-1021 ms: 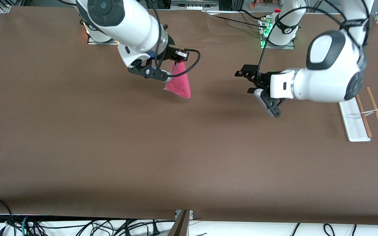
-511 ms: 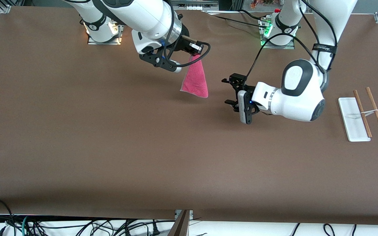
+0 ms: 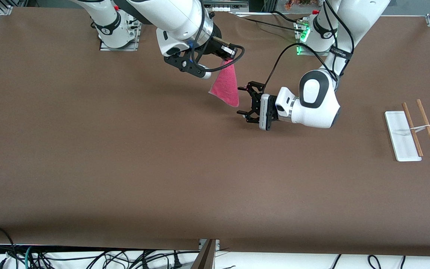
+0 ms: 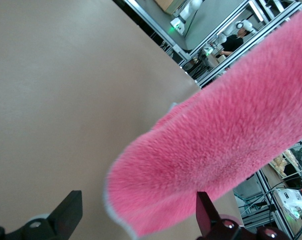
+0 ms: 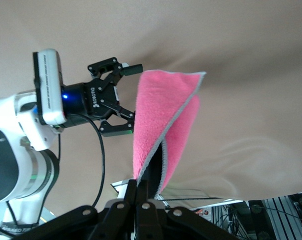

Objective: Pass towel and hang on rack
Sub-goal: 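Hold the towel up with the right gripper while the left gripper approaches it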

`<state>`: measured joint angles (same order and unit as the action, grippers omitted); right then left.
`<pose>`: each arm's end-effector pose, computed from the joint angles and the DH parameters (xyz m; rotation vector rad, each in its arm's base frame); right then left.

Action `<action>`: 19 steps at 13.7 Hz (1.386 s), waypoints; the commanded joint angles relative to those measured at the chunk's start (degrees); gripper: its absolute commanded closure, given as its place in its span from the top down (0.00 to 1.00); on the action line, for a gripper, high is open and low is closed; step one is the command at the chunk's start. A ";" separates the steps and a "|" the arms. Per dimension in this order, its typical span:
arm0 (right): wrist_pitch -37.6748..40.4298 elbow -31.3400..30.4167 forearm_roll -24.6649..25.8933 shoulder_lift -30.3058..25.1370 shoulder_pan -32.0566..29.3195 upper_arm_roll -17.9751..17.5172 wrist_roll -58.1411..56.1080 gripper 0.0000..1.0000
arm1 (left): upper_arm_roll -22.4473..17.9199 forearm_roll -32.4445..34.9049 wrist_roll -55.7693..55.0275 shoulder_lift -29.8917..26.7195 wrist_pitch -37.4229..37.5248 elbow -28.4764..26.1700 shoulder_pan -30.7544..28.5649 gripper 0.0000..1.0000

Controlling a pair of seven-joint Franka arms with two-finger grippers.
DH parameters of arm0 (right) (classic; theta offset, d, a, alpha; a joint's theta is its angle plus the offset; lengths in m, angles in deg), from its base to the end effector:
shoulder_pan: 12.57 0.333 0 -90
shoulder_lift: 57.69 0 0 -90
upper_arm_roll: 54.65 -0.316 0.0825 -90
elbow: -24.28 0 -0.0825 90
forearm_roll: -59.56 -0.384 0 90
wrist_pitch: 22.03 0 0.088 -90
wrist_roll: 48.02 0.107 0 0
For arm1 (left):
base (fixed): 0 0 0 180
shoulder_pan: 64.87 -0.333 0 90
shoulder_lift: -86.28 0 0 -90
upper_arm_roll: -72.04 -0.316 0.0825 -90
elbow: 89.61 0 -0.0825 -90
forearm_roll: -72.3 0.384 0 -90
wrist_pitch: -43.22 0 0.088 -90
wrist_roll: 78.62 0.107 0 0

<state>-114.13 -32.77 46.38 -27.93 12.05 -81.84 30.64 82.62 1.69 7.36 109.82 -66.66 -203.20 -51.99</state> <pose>0.4868 0.4934 0.6068 -2.6722 0.7283 0.4915 0.5152 -0.2919 0.2699 1.6742 -1.0656 0.2317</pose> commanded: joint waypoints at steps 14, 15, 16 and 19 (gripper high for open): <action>-0.80 0.97 -0.70 0.38 0.07 -0.32 1.23 0.00 | 2.34 -11.66 15.27 -1.84 -0.42 -6.47 -0.66 0.00; -0.80 0.97 -0.70 0.30 0.07 -0.32 1.23 0.00 | 2.34 -11.66 15.27 -1.84 -0.42 -6.47 -0.74 0.00; -0.80 0.97 -0.70 0.29 0.07 -0.32 1.23 0.00 | 2.26 -11.66 15.27 -1.84 -0.42 -6.47 -0.75 0.00; -0.72 0.97 -0.53 0.38 -0.36 0.55 0.97 0.89 | 2.25 -11.13 14.66 -2.01 -0.33 -6.21 -0.83 0.00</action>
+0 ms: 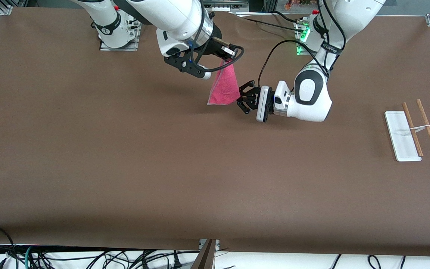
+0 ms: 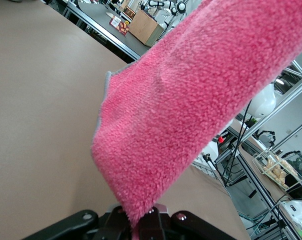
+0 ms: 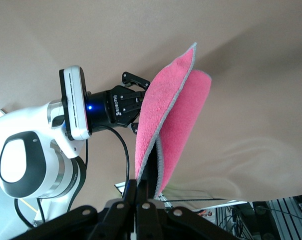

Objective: Pass towel and hang on rack
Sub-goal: 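Grasp the towel with the left gripper while the right gripper releases it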

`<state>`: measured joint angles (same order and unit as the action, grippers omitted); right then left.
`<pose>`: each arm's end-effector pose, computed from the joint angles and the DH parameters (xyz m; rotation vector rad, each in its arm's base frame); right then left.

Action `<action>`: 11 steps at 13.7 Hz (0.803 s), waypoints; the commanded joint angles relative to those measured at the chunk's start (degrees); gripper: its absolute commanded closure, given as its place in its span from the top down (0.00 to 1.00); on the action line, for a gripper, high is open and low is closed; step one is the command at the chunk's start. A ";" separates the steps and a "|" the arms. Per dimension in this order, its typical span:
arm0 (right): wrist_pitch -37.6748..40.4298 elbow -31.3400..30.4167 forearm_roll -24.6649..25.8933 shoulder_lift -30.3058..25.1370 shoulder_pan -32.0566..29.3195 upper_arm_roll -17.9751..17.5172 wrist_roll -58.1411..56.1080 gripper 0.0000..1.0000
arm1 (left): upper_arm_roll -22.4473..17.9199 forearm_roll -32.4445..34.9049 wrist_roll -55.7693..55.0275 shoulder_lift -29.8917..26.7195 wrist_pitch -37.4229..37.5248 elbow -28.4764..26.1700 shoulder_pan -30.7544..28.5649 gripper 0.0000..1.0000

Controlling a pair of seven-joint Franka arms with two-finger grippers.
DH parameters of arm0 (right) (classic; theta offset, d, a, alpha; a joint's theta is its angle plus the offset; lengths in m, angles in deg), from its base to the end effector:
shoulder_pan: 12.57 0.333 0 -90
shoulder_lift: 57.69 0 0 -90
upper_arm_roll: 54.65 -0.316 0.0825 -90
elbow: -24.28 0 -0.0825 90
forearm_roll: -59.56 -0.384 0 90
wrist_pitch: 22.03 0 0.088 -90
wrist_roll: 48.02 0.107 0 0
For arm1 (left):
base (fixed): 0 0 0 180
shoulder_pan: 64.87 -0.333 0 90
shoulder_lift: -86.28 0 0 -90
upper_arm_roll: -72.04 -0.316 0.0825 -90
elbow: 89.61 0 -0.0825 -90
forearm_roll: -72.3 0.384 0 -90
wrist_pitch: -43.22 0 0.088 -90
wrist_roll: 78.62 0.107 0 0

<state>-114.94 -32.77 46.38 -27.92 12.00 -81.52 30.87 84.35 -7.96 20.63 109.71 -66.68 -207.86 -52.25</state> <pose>0.4906 0.4919 0.6073 -2.6593 0.7436 0.4787 0.4892 -0.3014 0.2501 1.5481 -1.0623 0.3828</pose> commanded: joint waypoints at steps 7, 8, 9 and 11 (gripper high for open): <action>3.24 0.97 0.78 -0.42 -6.89 0.86 -5.47 1.00 | 0.00 6.84 -6.50 -5.49 0.47 0.29 -1.80 0.00; 5.70 0.97 0.79 -1.38 -9.00 0.86 -10.64 1.00 | -0.26 10.44 -9.49 -5.68 1.61 1.60 -1.97 0.00; 7.81 0.88 0.27 -1.56 -11.98 0.77 -15.83 1.00 | -0.27 15.00 -12.56 -5.68 2.75 3.79 -3.37 0.00; 12.12 0.80 0.52 -1.56 -17.17 0.86 -24.36 1.00 | -0.18 26.41 -19.24 -5.42 8.18 9.84 -6.27 0.00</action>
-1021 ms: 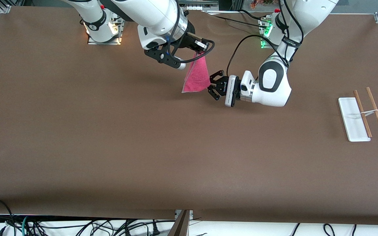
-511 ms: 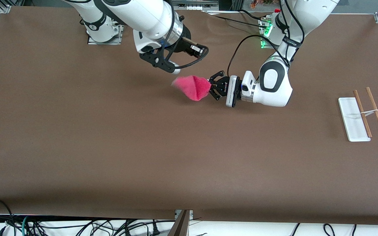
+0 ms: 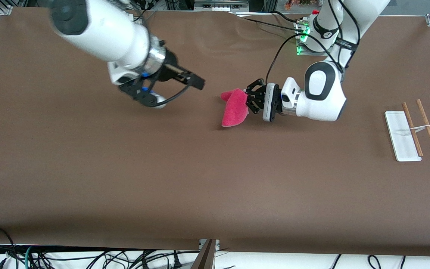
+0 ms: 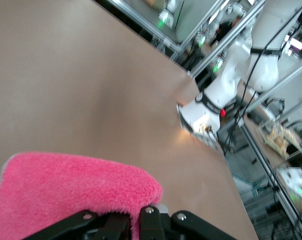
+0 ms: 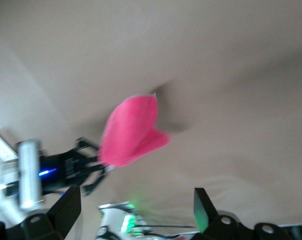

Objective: Pass towel and hang on rack
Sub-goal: 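Carry the towel with the left gripper while the right gripper withdraws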

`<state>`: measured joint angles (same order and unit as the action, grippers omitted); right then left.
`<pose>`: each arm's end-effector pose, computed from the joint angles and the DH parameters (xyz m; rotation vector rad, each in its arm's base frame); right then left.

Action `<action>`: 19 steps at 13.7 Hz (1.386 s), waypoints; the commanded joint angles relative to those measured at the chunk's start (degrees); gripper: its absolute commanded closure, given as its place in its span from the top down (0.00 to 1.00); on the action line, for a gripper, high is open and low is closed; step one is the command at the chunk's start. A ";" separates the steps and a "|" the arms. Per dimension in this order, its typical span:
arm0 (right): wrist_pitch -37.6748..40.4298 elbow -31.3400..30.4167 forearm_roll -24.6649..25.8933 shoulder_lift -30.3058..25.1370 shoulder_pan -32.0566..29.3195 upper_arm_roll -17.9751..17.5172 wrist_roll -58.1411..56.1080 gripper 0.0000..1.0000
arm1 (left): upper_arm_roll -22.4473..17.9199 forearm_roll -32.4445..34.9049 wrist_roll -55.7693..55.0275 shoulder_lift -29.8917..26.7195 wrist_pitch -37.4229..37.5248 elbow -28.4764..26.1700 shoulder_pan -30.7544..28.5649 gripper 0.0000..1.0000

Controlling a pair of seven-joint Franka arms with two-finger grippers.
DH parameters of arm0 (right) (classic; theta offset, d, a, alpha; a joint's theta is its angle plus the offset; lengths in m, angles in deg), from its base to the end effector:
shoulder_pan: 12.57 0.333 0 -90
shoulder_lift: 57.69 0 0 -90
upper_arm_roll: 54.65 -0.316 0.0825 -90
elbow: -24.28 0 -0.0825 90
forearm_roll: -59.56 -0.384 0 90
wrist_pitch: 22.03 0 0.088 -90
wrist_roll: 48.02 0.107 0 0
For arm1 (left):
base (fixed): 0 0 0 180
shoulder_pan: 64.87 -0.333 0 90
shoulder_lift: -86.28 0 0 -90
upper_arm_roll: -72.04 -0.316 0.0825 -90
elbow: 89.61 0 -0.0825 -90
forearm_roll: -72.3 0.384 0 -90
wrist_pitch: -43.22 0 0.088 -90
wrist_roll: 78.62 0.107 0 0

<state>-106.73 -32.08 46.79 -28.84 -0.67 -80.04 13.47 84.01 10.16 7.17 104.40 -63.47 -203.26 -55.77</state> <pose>0.5758 0.3565 0.6071 -2.7268 0.6246 0.4203 0.5189 -0.2680 0.3180 1.6611 -1.2323 0.2335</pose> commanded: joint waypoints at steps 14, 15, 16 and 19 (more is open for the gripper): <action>0.09 -30.33 8.10 -24.69 -10.85 19.24 -52.17 1.00 | -0.01 62.93 -11.70 3.14 31.02 27.52 -29.01 0.00; -2.64 -34.82 8.98 -27.42 -10.85 19.32 -52.88 1.00 | -0.10 64.06 -11.70 3.93 30.93 27.52 -31.31 0.00; -3.80 -36.52 9.69 -28.67 -10.85 19.93 -53.58 1.00 | -0.10 65.90 -11.53 4.46 30.67 27.61 -33.68 0.00; -3.73 -36.19 12.77 -28.50 -10.85 23.70 -57.44 1.00 | -0.10 72.49 -11.44 6.04 28.48 28.75 -38.44 0.00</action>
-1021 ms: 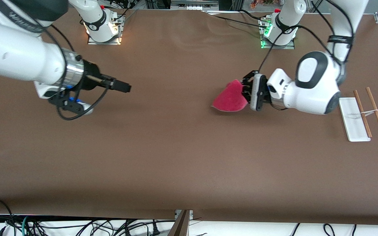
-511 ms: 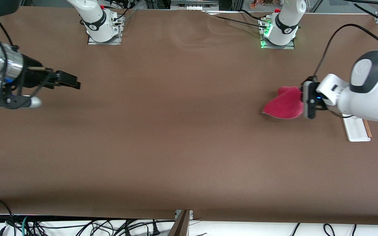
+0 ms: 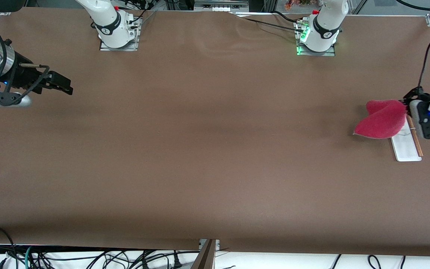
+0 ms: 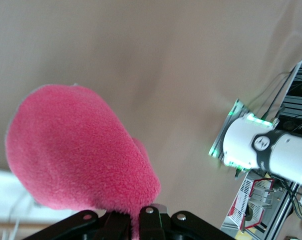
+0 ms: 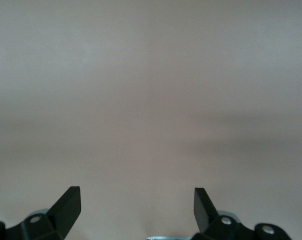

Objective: Pass towel and hang on rack
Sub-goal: 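Carry the towel with the left gripper while the right gripper withdraws, then lower the towel over the wooden rack rails with the left gripper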

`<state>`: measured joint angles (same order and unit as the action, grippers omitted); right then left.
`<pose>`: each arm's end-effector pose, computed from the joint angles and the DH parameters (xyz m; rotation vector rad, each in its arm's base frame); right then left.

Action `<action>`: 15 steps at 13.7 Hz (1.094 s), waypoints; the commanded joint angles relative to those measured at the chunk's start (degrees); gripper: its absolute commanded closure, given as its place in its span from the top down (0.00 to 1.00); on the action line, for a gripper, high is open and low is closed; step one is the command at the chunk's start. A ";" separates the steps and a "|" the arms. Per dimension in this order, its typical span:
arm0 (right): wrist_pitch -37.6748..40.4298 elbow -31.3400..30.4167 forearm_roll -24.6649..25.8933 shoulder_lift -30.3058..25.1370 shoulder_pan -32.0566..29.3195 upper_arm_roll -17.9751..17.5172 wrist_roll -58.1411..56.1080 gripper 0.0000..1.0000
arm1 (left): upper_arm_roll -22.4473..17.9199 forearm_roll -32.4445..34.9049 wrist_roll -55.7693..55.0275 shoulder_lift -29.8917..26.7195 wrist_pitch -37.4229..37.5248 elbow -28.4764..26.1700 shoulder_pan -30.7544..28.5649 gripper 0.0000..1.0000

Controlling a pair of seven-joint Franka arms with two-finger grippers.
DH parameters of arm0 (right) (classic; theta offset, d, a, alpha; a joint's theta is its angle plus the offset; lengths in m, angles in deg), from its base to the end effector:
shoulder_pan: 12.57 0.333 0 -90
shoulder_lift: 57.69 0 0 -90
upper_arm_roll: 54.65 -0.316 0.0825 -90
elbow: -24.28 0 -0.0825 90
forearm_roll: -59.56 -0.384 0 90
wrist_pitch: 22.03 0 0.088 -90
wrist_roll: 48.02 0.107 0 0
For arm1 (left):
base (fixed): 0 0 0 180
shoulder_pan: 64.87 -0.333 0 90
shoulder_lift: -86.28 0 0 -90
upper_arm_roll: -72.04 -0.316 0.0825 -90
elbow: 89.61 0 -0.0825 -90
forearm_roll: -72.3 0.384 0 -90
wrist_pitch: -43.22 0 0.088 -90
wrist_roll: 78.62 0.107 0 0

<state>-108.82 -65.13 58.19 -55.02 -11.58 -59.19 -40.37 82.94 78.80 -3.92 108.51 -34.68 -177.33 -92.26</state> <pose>0.5588 0.0558 0.5988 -3.1207 0.0572 0.1480 0.5697 0.1974 0.4068 2.3651 -1.3387 -0.5794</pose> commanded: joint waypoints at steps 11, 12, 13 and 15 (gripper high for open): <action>-1.90 -2.88 1.46 -1.71 0.15 3.67 -9.32 1.00 | 0.79 9.67 3.79 9.58 -15.34 2.82 -15.05 0.00; -1.98 -2.88 1.46 -1.62 0.24 3.67 -10.89 1.00 | 0.79 9.67 4.05 9.76 -16.22 2.82 -15.58 0.00; -1.98 -2.88 1.46 -1.53 0.24 3.67 -11.17 1.00 | 0.62 9.67 4.57 9.85 -16.75 2.82 -16.02 0.00; -1.72 -1.65 1.46 -0.31 0.24 3.67 -11.08 1.00 | -0.26 9.58 5.02 10.81 -18.07 2.91 -16.72 0.00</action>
<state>-110.05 -67.11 59.01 -55.67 -11.46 -55.39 -50.49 82.75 87.01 -0.63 117.84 -52.16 -176.24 -108.02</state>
